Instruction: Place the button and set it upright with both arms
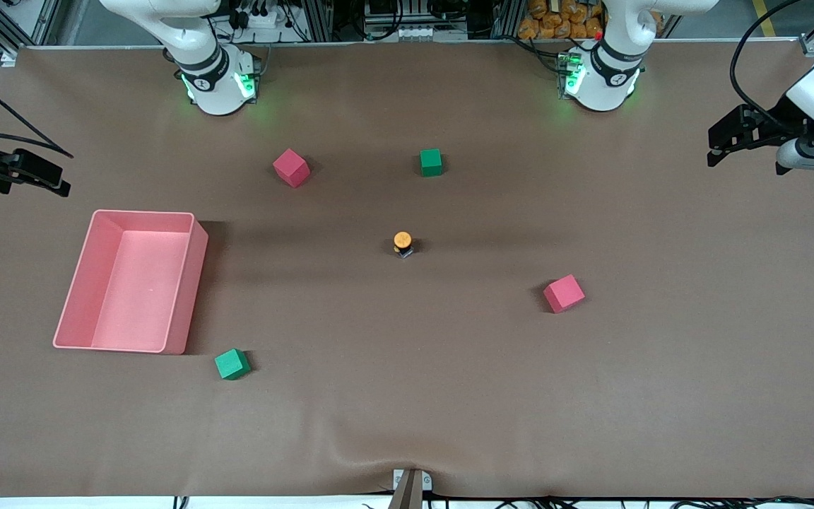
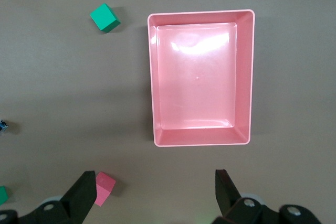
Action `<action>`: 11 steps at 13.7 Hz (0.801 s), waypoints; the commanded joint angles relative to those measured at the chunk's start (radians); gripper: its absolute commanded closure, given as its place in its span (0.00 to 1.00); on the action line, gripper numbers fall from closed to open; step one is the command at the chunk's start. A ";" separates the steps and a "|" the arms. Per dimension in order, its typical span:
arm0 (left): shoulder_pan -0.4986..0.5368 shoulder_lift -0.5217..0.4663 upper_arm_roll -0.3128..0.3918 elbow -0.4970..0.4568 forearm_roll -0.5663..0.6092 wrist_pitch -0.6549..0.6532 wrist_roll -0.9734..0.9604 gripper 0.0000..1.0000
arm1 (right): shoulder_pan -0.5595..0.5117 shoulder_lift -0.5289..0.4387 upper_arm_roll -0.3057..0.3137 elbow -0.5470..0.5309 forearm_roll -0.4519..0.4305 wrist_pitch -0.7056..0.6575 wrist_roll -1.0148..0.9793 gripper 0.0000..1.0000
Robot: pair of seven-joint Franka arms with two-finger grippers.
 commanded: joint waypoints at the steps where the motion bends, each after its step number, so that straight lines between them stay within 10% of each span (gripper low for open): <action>1: 0.014 -0.012 -0.008 -0.018 0.008 0.013 0.005 0.00 | -0.017 -0.006 0.012 0.000 -0.003 -0.007 -0.013 0.00; 9: 0.026 -0.006 -0.008 -0.019 0.008 0.013 0.011 0.00 | -0.019 -0.006 0.013 0.000 -0.003 -0.010 -0.015 0.00; 11: 0.180 -0.006 -0.161 -0.016 0.008 0.013 0.011 0.00 | -0.019 -0.007 0.013 0.000 -0.003 -0.010 -0.015 0.00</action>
